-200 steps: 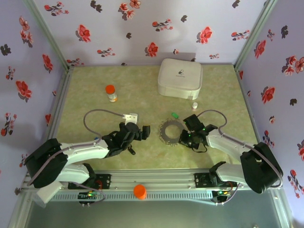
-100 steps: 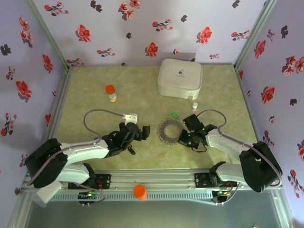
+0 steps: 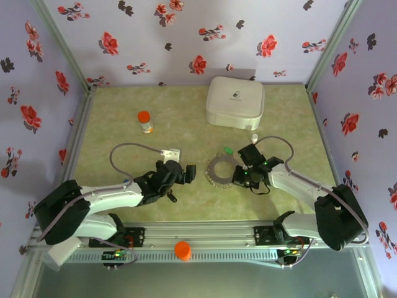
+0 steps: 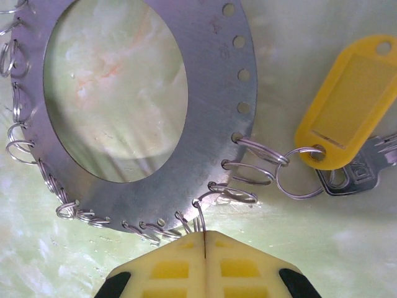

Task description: Put the keys on the keyring

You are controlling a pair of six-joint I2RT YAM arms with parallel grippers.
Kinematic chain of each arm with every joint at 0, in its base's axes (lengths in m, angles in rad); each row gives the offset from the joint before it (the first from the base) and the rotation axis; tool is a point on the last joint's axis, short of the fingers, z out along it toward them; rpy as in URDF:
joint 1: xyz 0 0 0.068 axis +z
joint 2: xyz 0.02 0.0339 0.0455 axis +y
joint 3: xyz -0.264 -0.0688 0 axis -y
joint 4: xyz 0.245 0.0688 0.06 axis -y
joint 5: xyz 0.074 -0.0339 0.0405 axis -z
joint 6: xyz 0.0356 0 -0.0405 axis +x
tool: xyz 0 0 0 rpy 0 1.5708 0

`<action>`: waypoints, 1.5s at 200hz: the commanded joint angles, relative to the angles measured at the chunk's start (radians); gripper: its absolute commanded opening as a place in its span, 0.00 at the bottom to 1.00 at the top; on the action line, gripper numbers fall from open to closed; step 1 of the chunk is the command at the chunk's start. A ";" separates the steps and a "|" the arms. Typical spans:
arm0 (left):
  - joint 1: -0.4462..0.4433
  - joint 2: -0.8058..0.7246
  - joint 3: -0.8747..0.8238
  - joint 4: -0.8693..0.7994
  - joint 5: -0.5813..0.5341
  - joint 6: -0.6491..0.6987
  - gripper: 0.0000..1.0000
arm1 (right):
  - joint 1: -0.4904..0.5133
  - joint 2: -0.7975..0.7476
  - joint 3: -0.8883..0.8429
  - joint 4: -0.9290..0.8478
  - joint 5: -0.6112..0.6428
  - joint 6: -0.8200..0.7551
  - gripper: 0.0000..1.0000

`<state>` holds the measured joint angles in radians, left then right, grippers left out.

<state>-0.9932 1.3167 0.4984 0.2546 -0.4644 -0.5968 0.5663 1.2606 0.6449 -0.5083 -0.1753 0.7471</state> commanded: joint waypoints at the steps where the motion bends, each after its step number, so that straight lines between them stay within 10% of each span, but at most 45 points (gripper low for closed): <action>1: -0.007 0.022 0.025 0.005 -0.025 -0.009 0.97 | 0.021 0.038 0.060 -0.094 0.059 -0.094 0.00; 300: -0.007 0.000 0.005 0.023 -0.028 0.009 0.98 | 0.145 0.237 0.159 -0.067 0.138 -0.136 0.16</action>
<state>-0.9932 1.3376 0.4984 0.2691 -0.4644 -0.5961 0.7052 1.4792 0.7929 -0.5846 -0.0303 0.6018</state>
